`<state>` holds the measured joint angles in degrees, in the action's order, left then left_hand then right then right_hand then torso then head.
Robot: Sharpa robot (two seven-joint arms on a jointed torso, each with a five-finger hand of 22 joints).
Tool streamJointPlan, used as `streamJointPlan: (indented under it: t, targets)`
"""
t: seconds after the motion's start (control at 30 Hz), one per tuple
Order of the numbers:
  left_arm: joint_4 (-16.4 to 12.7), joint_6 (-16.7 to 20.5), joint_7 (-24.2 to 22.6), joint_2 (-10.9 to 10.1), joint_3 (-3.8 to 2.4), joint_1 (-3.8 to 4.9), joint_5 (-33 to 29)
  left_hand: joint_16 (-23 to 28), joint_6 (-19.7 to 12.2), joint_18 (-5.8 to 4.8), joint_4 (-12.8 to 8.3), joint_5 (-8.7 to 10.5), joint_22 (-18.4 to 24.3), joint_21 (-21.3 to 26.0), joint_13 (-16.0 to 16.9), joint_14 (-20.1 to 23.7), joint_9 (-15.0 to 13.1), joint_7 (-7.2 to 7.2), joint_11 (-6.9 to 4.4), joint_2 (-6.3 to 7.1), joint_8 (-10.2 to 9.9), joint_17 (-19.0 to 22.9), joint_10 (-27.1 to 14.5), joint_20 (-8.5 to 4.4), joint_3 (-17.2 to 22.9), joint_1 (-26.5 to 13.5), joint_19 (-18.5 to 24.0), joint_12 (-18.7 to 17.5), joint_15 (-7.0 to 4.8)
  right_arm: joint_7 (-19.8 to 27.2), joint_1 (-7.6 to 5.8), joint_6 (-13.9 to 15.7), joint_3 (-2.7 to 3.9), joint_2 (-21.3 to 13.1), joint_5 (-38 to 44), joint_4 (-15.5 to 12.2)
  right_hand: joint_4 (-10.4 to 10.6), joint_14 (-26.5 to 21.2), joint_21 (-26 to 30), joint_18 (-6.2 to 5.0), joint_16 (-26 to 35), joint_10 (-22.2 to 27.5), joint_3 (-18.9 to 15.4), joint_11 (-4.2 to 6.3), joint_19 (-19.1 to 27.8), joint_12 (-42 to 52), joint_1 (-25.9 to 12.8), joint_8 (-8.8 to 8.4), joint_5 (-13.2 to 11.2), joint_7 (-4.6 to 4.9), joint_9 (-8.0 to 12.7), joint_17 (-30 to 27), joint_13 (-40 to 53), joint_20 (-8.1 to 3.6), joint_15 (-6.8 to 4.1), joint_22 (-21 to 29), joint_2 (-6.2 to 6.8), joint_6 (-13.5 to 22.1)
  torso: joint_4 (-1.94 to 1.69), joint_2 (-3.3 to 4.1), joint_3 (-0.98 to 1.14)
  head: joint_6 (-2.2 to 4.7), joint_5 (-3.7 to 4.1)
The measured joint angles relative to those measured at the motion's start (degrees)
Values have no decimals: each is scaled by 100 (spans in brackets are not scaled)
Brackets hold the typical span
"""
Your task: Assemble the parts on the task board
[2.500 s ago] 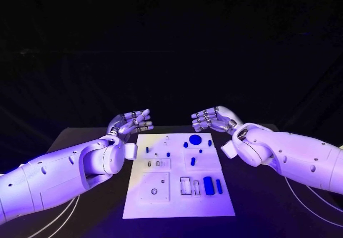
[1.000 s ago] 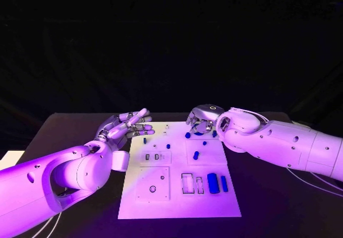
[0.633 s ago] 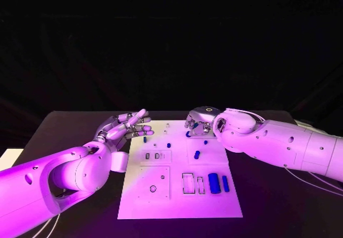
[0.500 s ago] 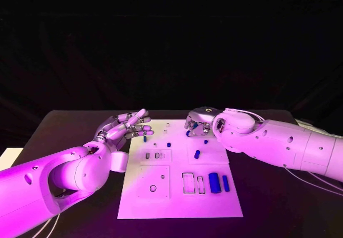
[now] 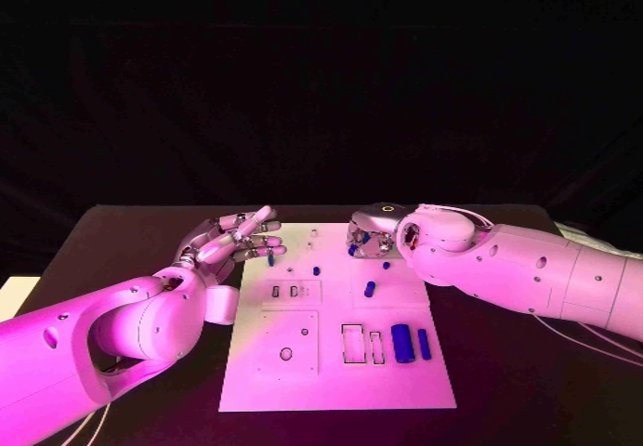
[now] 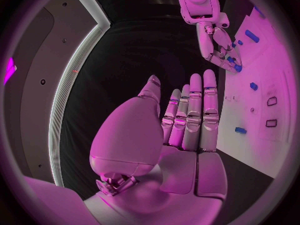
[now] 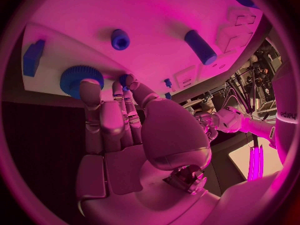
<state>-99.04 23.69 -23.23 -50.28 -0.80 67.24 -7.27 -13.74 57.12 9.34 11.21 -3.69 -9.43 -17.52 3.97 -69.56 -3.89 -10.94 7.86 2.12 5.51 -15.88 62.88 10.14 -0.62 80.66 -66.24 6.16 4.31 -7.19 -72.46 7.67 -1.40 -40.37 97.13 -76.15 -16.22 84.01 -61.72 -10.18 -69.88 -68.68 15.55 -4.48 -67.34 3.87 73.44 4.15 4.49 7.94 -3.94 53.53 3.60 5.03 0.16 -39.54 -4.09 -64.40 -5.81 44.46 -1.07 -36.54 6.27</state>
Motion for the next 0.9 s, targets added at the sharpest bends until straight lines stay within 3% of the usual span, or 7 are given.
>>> streamJointPlan:
  t: [0.13, 0.33, 0.57, 0.9]
  targets:
    - [1, -2, 5, 0, 0, 0, -1, 0, 0, 0, 0, 0, 0, 0, 0, 0, 0, 0, 0, 0, 0, 0, 0, 0, 0, 0, 0, 0, 0, 0, -8, 0, 6, 10, 21, 2, 27, -9, -115, 90, -109, -90, 149, 29, -53, -21, 1, -2, -77, -26, -5, 119, -8, -12, -9, -141, -45, -81, -7, 14, -3, 10, 10]
    - [1, -2, 25, 0, 0, 0, -1, 0, 0, -1, -42, 0, -2, 0, 0, 0, 0, 0, 1, -37, -30, -53, -1, -1, 10, 37, -42, -36, 0, 0, -4, 136, 1, 11, 34, -9, 66, -9, -357, 90, -293, -195, 366, 36, -177, -23, -36, 45, -1, -33, -8, 375, -8, -34, -50, -453, -80, -170, -14, 32, -3, 9, 16]
    - [7, -3, 53, 0, 0, 0, -2, 0, 0, -1, -96, 0, -6, 22, 0, 0, 5, 0, 1, -60, -57, -84, -1, 0, 16, 60, -41, -39, 0, -40, 12, 536, -5, -11, 32, -94, 49, 11, -442, 90, -329, -214, 473, 34, -176, -23, -47, 44, 40, -18, -8, 423, -7, -33, -70, -548, -72, -194, -26, 46, -9, 34, 18]
    - [15, -11, 76, 0, 0, 0, -3, 0, -21, -1, -103, 0, -5, 22, -1, 0, 5, -21, 1, -60, -57, -98, -1, 0, 23, 60, -41, -39, 0, -129, 9, 1160, 50, 118, 1, -100, 66, 11, -466, 90, -328, -224, 598, 44, -175, -23, -116, 42, 40, -31, -10, 395, 11, -32, -70, -569, -5, -207, -36, 64, -10, 103, -15]
